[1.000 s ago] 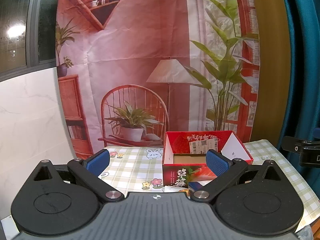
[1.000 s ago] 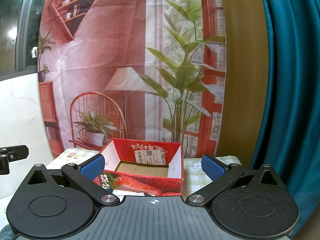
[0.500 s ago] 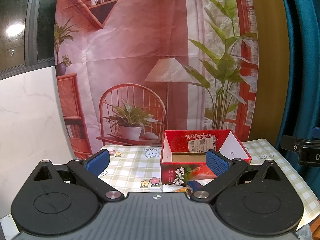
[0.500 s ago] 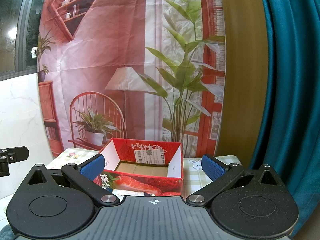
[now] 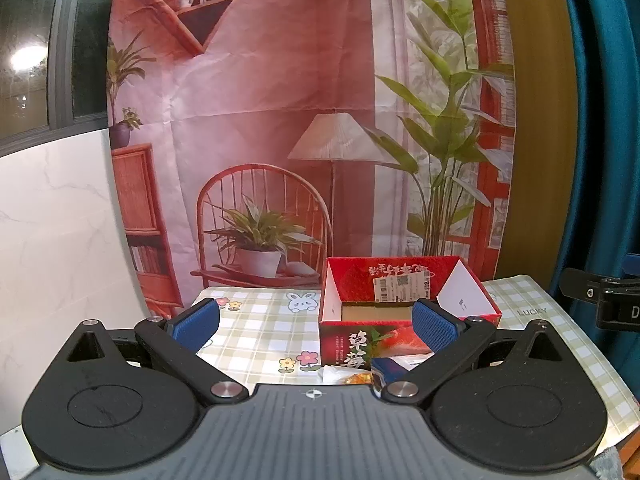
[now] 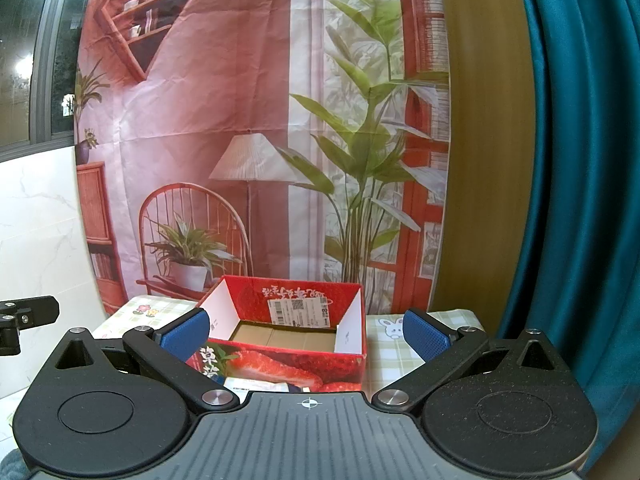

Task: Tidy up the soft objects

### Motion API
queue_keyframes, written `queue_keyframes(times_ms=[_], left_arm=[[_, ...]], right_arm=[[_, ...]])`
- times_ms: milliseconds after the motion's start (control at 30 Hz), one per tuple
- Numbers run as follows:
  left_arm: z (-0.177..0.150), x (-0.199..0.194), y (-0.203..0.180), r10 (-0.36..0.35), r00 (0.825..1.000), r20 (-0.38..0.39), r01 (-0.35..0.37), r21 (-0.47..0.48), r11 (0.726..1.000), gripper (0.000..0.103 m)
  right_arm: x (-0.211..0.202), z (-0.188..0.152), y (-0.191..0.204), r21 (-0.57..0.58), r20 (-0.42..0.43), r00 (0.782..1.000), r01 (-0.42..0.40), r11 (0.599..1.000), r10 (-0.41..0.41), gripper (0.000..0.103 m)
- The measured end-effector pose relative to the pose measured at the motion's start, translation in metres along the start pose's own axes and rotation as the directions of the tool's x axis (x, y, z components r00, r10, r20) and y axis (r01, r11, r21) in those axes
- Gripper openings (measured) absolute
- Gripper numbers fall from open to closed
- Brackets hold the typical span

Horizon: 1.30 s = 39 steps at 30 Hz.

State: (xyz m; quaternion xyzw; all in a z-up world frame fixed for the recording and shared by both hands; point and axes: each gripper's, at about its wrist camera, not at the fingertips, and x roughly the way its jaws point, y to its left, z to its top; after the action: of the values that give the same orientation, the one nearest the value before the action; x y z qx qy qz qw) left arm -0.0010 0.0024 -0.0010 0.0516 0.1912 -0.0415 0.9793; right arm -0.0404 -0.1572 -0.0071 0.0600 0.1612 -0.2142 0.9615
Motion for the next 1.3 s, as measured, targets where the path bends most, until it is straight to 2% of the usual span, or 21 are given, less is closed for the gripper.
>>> queue_keyframes(times_ms=[967, 1167, 1300], left_arm=[[-0.003, 0.003, -0.001, -0.011, 1.0, -0.024, 0.011, -0.003, 1.0, 0.103], [-0.005, 0.01, -0.001, -0.01, 0.998, -0.055, 0.009, -0.021, 1.0, 0.103], [-0.012, 0.023, -0.004, -0.029, 0.994, -0.108, 0.026, -0.033, 0.999, 0.103]], right_arm=[[0.001, -0.005, -0.002, -0.002, -0.003, 1.0, 0.001, 1.0, -0.001, 0.103], [0.002, -0.005, -0.002, 0.001, -0.005, 1.0, -0.005, 1.0, 0.005, 0.103], [0.003, -0.013, -0.01, 0.008, 0.008, 0.999, -0.054, 0.999, 0.054, 0.103]])
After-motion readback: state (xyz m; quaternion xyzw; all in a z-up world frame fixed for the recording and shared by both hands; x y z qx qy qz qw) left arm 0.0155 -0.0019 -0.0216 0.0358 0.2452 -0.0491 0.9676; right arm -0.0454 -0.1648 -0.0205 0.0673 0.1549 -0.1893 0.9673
